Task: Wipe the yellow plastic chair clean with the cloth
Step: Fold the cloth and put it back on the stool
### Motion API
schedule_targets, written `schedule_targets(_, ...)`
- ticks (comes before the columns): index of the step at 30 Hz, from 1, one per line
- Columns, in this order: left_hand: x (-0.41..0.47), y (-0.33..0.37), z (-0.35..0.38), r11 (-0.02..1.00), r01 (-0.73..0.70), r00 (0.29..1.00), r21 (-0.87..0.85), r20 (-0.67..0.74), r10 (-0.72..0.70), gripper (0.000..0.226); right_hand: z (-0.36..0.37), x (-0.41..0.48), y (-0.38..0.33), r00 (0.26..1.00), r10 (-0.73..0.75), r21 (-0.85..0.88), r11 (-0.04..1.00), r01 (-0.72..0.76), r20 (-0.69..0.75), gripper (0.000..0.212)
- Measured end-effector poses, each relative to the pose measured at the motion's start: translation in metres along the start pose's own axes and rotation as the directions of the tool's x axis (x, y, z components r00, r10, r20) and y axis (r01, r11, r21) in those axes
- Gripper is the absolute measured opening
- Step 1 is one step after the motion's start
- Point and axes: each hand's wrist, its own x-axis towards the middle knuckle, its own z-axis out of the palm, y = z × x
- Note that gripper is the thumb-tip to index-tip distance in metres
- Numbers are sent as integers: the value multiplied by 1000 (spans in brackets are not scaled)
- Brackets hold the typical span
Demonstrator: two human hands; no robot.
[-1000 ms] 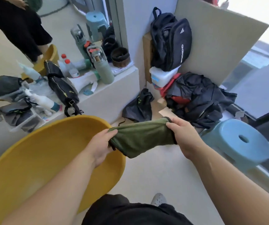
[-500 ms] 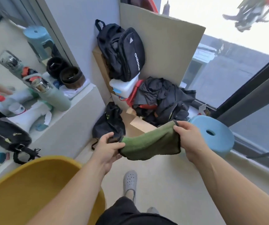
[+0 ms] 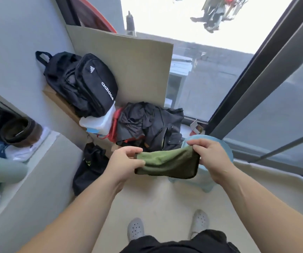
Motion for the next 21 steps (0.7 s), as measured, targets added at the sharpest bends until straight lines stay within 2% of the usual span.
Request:
schedule_targets(2, 12, 11, 29, 961, -94, 995, 260, 59, 81, 48, -27, 20, 1, 1000, -13, -12, 1000, 13, 10, 21)
schedule_targets(3, 20, 15, 44, 891, -160, 987, 425, 78, 140, 49, -42, 30, 2, 1000, -19, -22, 1000, 19, 23, 18)
schedule_targets(5, 36, 21, 77, 660, -274, 957, 700, 134, 256, 44, -76, 50, 7, 996, -13, -69, 997, 19, 83, 27)
schedule_targets(6, 44, 22, 94, 572, -296, 945, 765, 149, 290, 39, -94, 60, 10, 992, -8, -135, 990, 25, 124, 35)
schedule_targets(7, 51, 24, 110, 532, -290, 944, 796, 145, 298, 32, -111, 72, 15, 985, -2, -256, 966, 46, 170, 40)
schedule_targets(8, 56, 26, 126, 518, -282, 941, 808, 128, 313, 25, -128, 83, 21, 975, 5, -403, 911, 88, 222, 42)
schedule_targets(10, 66, 33, 156, 539, -259, 942, 802, 85, 326, 16, -157, 105, 35, 950, 26, -645, 740, 191, 310, 29)
schedule_targets(12, 74, 41, 182, 595, -263, 948, 759, 88, 307, 24, -184, 124, 49, 934, 20, -720, 643, 260, 356, 13)
schedule_targets(13, 76, 46, 192, 677, -232, 963, 699, 66, 261, 26, -197, 132, 54, 931, 9, -707, 653, 271, 365, 13)
schedule_targets(14, 77, 50, 200, 776, -179, 980, 605, 44, 192, 23, -210, 139, 57, 931, -3, -642, 723, 255, 366, 15)
schedule_targets(16, 81, 51, 214, 910, -67, 998, 410, 14, 68, 16, -233, 151, 58, 935, 14, -322, 941, 107, 353, 13)
schedule_targets(17, 83, 50, 220, 959, -1, 1000, 283, -25, 9, 14, -242, 155, 56, 935, 27, -131, 991, 21, 353, 12)
schedule_targets(18, 84, 51, 226, 993, 71, 995, 96, -78, -64, 17, -248, 158, 54, 937, 39, 22, 999, -50, 348, 13)
schedule_targets(19, 87, 51, 235, 984, 156, 979, -85, -116, -165, 26, -251, 162, 52, 947, 51, 117, 989, -92, 317, 14)
schedule_targets(20, 88, 51, 245, 955, 214, 964, -205, -117, -240, 33, -251, 166, 50, 963, 58, 169, 980, -105, 261, 15)
schedule_targets(21, 90, 53, 257, 938, 245, 953, -246, -115, -280, 37, -248, 169, 50, 980, 65, 185, 978, -100, 186, 15)
